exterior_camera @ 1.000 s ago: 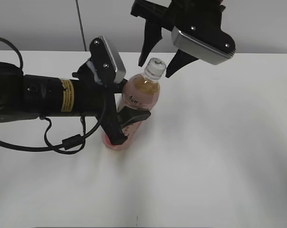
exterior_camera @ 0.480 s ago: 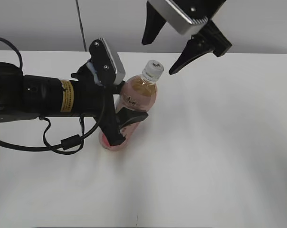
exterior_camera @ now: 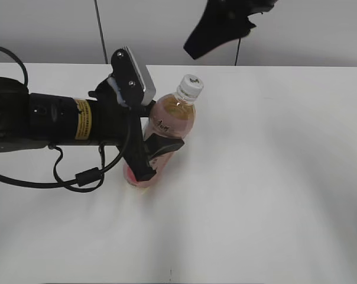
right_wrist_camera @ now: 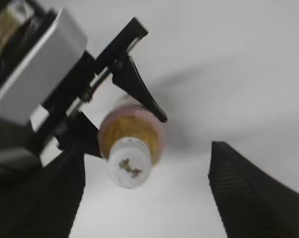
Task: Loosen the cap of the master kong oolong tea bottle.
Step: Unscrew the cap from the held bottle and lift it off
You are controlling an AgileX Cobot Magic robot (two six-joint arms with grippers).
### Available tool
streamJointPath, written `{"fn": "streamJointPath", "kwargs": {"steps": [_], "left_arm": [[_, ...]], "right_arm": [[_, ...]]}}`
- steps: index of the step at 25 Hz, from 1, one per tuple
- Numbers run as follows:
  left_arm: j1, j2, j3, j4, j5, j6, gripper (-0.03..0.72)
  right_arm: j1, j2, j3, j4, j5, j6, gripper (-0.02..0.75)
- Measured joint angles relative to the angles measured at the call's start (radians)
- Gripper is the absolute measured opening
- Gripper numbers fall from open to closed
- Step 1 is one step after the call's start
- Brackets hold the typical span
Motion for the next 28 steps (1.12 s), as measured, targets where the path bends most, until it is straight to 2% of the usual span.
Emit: {"fn": "streamJointPath", "kwargs": {"steps": [5, 7, 11, 16, 28], "left_arm": [[0.0, 0.0, 0.0, 0.0, 0.0, 0.0, 0.432], [0.0, 0.0, 0.0, 0.0, 0.0, 0.0, 0.432], [0.0, 0.0, 0.0, 0.0, 0.0, 0.0, 0.432], [0.0, 0.0, 0.0, 0.0, 0.0, 0.0, 0.432], [0.0, 0.0, 0.0, 0.0, 0.0, 0.0, 0.432]], "right_arm": [[0.0, -0.008, 0.0, 0.036, -0.022, 0.726, 0.585], [0.0, -0.009, 0.0, 0.036, -0.013, 0.961, 0.585], [0.003, -0.009, 0.0, 0.028, 0.009, 1.27, 0.585], [0.017, 0.001, 0.0, -0.043, 0.016, 1.439, 0.581], [0.045, 0.069, 0.002, -0.052, 0.017, 1.481, 0.515]]}}
